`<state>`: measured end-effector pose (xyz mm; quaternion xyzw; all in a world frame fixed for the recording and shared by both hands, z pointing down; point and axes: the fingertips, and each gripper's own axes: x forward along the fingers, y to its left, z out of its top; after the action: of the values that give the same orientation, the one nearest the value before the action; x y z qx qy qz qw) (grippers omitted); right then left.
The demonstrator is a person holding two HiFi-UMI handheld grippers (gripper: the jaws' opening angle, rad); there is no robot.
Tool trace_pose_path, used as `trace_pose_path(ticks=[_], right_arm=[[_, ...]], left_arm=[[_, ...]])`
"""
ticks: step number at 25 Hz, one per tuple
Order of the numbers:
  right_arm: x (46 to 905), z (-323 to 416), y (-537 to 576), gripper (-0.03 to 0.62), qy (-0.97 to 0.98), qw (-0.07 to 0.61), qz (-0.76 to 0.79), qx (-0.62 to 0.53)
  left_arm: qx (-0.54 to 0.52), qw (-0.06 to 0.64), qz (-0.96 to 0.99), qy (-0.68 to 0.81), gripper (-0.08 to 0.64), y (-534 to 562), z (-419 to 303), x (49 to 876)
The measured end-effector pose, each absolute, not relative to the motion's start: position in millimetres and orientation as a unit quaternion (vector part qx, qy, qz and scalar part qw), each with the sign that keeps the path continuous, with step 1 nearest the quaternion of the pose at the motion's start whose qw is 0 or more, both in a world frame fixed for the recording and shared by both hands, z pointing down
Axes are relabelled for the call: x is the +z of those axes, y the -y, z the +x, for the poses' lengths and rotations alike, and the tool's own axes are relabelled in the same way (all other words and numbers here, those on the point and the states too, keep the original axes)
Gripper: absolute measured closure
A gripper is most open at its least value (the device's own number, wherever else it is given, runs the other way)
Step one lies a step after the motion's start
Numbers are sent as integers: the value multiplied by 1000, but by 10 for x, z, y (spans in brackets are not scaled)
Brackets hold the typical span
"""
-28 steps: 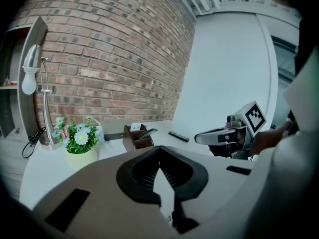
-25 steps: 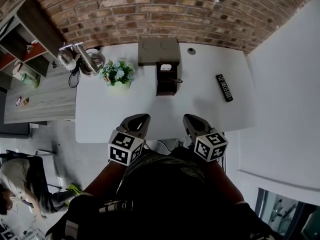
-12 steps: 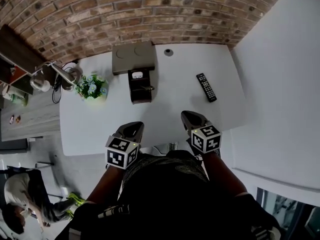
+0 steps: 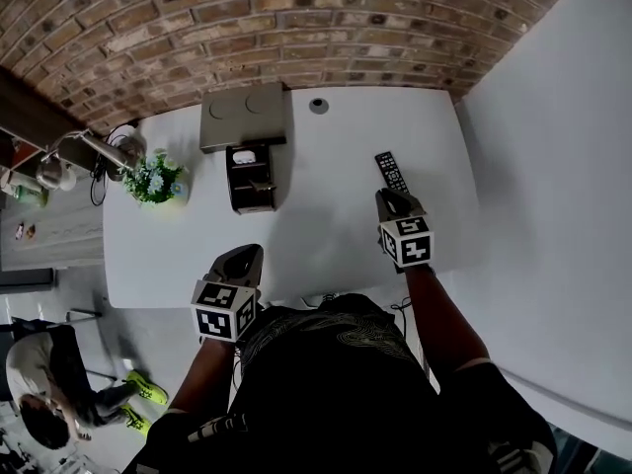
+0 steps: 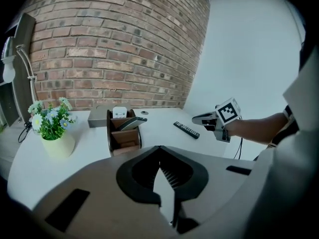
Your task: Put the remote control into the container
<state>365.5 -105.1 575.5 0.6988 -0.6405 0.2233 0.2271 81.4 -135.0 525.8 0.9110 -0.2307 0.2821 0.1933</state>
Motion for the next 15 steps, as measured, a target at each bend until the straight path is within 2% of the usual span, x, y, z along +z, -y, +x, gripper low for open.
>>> trace_pose_path(ticks=[2,4,11,15], right_arm=[[5949,3913,1187,550,630,264,693,230],[6175,4129,1329,475,622,289,684,247],[6615,4622,1755,354,595,332,663,311],[6818,4781,1908,336,581,357,647,341]], left_arm=[[283,197,906,243,555,1365,841,5253],[287,200,902,254,555,1369,852,5256],[301,216,884,286,555,1384,841,5298],[305,232,874,299,555,1396,821,5379]])
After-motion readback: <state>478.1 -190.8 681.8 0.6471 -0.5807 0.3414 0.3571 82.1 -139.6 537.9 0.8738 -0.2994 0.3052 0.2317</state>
